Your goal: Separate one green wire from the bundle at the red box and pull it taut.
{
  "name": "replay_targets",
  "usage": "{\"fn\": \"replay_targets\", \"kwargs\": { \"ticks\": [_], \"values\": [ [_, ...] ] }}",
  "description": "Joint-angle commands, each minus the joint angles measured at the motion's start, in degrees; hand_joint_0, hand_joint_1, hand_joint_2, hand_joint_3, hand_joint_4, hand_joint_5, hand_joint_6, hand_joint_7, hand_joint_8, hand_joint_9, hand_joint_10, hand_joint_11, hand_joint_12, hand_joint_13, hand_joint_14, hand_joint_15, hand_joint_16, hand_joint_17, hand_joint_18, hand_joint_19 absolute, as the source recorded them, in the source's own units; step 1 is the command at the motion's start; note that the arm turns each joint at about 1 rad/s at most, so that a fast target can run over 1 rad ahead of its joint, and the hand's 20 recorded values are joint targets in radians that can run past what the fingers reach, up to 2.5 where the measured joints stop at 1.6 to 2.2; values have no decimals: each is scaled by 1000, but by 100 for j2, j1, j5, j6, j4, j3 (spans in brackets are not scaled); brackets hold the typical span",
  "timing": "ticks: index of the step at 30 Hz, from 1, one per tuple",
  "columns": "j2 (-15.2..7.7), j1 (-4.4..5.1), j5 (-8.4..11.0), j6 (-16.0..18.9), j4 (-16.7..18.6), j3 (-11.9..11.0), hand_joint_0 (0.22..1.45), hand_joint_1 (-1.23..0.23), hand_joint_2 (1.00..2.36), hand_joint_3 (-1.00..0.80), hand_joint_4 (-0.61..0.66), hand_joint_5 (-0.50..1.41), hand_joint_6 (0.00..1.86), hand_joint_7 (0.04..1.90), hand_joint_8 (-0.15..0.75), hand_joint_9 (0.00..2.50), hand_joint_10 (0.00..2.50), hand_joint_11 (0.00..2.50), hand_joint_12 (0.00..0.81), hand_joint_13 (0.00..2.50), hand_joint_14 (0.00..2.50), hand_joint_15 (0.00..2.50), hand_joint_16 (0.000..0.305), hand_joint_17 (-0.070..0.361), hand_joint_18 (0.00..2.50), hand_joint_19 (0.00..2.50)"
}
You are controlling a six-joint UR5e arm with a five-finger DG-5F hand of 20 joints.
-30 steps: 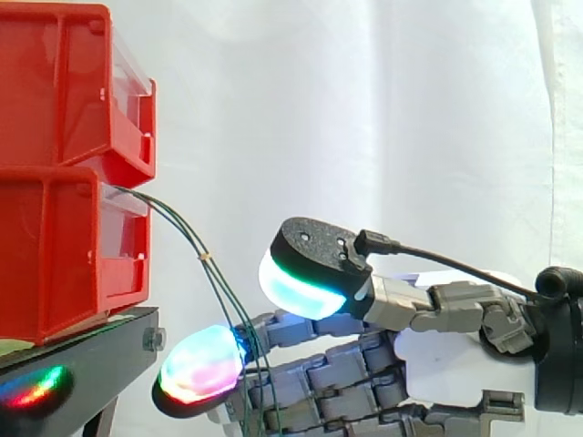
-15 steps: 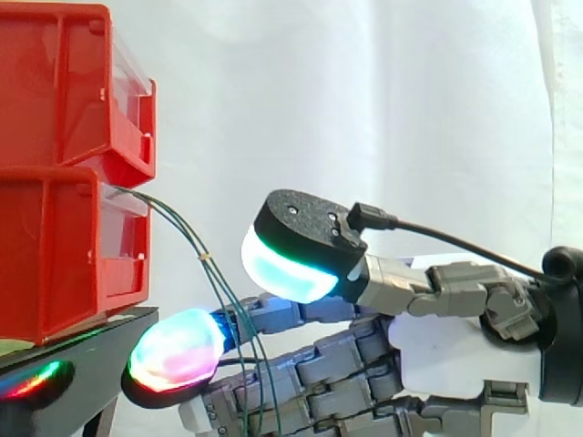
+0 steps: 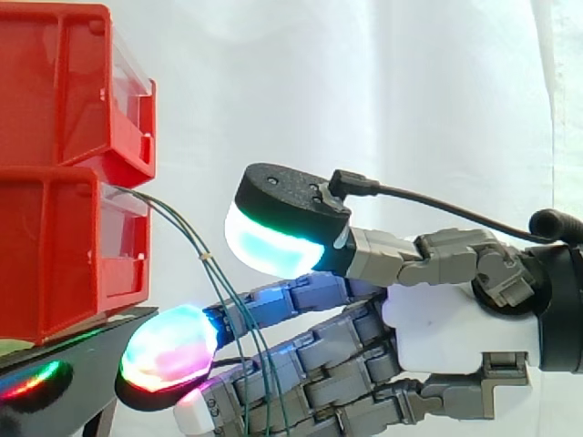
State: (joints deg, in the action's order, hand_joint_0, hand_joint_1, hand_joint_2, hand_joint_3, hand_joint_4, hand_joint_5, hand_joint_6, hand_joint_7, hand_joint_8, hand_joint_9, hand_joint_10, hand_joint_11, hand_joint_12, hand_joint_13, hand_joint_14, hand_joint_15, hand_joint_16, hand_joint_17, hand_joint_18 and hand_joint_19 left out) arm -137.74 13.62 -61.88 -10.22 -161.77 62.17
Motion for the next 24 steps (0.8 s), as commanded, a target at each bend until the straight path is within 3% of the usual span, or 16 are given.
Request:
{"fn": "replay_targets", "kwargs": {
  "ticks": [1,10,18,24],
  "values": [
    [1,-9,0,126,-4,-12,561,-576,1000,-500,198,-150,502,755,230,704,0,0,275,460,2,67,37,83,358,331],
    [45,-88,-114,451,-320,-38,562,-575,1000,-500,196,-152,502,756,227,699,0,0,275,453,2,68,37,83,357,331],
    [203,-123,-132,468,-786,-38,562,-576,1000,-500,193,-153,502,759,227,696,0,0,276,449,2,74,37,83,360,331],
    [309,-141,-132,433,-874,-47,562,-577,1000,-500,192,-153,502,755,226,689,0,0,276,450,3,67,37,83,355,335]
  ]
}}
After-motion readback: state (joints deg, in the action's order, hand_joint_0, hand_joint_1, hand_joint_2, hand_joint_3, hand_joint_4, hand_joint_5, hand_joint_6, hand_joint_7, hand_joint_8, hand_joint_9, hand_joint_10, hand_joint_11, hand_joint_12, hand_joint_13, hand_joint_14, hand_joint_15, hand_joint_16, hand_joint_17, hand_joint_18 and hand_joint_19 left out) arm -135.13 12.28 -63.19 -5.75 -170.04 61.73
